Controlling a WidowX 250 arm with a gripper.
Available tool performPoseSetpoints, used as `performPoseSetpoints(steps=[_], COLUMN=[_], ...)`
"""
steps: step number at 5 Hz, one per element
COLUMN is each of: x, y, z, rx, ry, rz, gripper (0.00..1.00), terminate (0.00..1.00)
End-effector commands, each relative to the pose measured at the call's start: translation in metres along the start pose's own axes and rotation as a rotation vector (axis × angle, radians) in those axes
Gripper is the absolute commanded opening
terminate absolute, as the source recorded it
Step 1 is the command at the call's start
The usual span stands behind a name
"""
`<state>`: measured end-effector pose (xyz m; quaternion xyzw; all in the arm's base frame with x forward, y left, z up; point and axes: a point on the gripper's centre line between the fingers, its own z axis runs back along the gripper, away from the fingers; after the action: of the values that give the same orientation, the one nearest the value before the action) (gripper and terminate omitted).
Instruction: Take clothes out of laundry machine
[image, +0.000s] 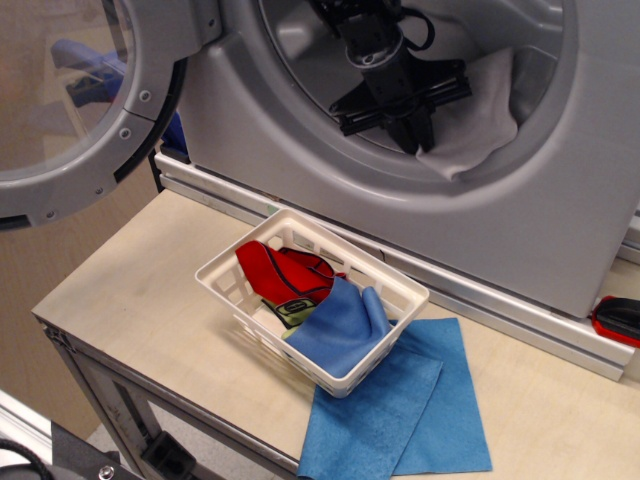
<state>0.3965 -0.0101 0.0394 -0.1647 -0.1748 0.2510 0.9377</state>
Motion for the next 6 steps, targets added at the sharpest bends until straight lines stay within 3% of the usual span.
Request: performPoseSetpoints(steps=[1,3,6], x=[-0.016,-0.043,-0.079], y=[0.011,0.058,0.106], z=[0.063,0.080,0.075], rx=[-0.015,0.118,0.315], ry=[0.011,0.055,0.135], rz=[-0.045,-0.110,-0.181], gripper=[0.00,0.00,0.00], terminate=[0.00,0.00,0.00])
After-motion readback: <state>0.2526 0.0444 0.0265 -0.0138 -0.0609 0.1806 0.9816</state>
